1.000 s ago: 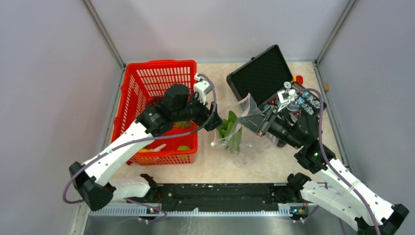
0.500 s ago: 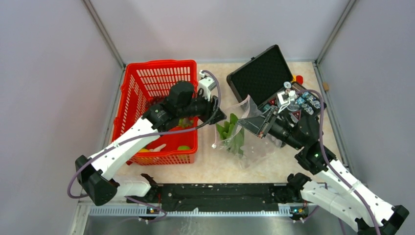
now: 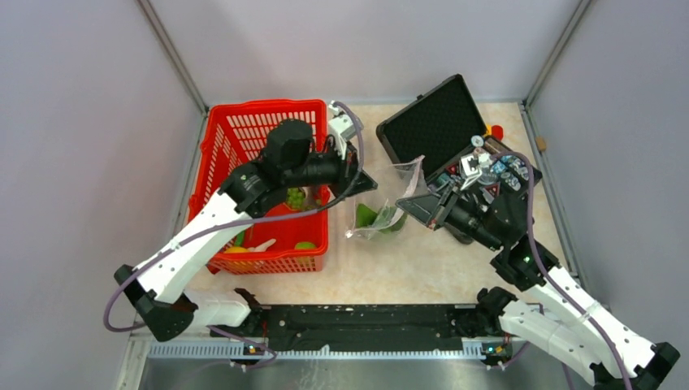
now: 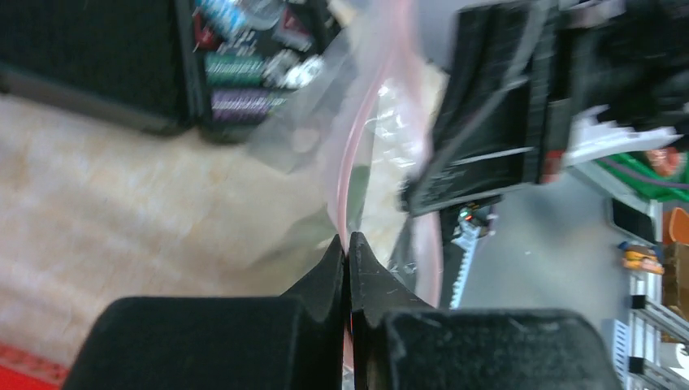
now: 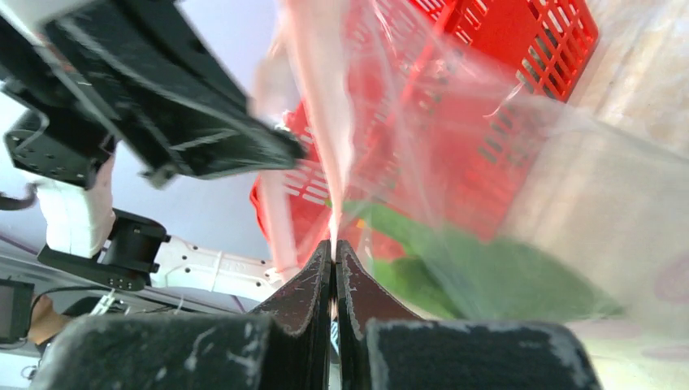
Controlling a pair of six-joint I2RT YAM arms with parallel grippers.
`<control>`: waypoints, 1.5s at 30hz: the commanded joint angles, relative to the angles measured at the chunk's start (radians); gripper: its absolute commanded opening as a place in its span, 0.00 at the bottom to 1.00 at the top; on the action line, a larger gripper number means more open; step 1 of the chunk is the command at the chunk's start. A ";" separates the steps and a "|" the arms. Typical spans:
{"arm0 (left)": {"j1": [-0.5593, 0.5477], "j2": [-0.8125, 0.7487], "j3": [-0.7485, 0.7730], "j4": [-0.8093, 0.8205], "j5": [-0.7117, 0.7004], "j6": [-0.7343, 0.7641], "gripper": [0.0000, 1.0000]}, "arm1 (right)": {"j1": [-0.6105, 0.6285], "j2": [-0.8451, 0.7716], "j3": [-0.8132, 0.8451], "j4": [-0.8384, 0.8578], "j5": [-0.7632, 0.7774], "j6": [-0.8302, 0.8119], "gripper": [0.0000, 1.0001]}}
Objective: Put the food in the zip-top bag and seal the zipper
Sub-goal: Adjust the zipper food storage bag at the center of the board.
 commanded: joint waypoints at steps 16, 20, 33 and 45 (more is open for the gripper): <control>-0.094 -0.079 -0.034 0.070 -0.272 0.000 0.00 | -0.010 -0.067 0.262 -0.079 -0.090 -0.288 0.00; -0.088 -0.091 -0.194 0.171 -0.397 -0.021 0.00 | -0.010 0.027 0.230 -0.167 -0.133 -0.280 0.00; -0.077 -0.077 -0.257 0.185 -0.364 -0.076 0.09 | -0.010 0.057 0.157 -0.065 -0.085 -0.247 0.00; -0.073 -0.271 -0.213 0.203 -0.454 0.005 0.94 | -0.010 0.096 0.281 -0.167 -0.057 -0.345 0.00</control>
